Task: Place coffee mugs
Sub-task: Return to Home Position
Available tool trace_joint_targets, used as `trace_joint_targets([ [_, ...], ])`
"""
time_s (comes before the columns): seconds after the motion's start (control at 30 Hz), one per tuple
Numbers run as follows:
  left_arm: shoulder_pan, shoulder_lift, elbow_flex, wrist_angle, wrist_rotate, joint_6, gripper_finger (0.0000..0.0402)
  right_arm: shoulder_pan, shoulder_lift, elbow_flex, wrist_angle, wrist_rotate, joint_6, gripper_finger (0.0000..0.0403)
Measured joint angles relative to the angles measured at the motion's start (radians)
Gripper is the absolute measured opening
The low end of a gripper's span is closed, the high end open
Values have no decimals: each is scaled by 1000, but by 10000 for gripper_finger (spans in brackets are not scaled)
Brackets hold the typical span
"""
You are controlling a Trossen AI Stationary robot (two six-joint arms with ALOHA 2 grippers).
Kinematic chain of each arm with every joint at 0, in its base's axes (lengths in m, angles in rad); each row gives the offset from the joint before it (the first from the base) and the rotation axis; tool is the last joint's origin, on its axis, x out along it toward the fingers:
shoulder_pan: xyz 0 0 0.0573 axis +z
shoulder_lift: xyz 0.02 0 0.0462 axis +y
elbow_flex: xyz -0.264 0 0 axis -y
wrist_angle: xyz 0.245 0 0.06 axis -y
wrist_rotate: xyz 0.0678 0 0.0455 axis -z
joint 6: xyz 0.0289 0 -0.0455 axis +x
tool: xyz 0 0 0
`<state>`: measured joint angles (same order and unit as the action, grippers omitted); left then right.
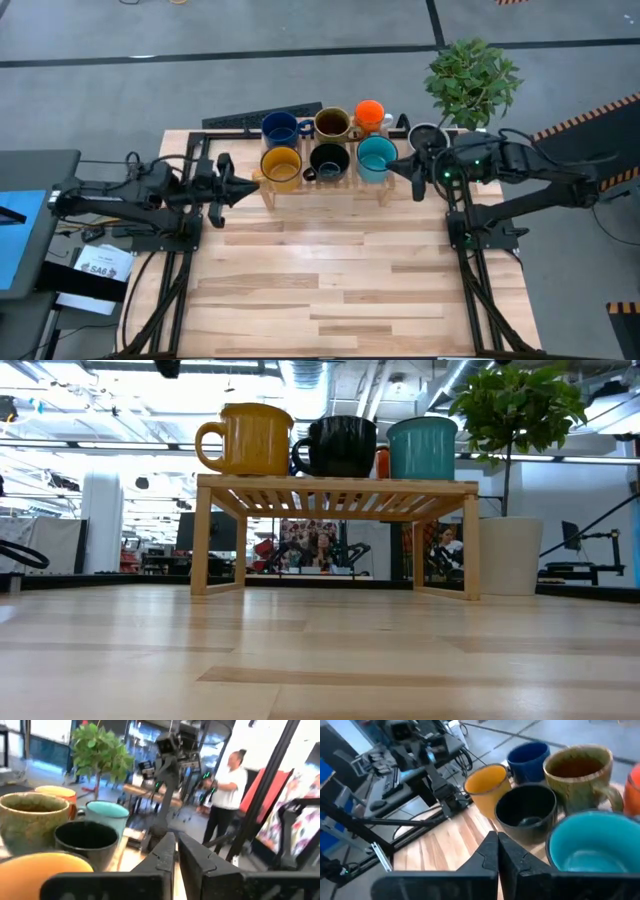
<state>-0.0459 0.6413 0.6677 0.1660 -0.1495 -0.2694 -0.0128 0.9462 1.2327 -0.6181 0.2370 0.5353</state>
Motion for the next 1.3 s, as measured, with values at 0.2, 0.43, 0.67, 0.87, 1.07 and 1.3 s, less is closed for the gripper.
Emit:
trace_joint_targets([
  [0.2, -2, -122, -230, 180, 5, -35, 0, -4, 7, 0, -35, -49, 2, 24],
  [0.43, -1, -218, -401, 246, 12, -50, 0, -8, 8, 0, -72, -93, 110, 28],
  [0.67, -1, -336, -606, 485, 42, -101, 0, 32, 8, 0, -71, -96, 62, 19],
  [0.87, -1, -447, -655, 424, 47, -124, 0, 73, 8, 0, -74, -83, 64, 26],
  [1.07, -1, -517, -657, 344, 44, -154, 0, 102, 1, 0, -133, -81, 42, 16],
  [1.3, -2, -531, -658, 209, 83, -490, 0, 207, -143, -178, -120, -85, 21, 16],
])
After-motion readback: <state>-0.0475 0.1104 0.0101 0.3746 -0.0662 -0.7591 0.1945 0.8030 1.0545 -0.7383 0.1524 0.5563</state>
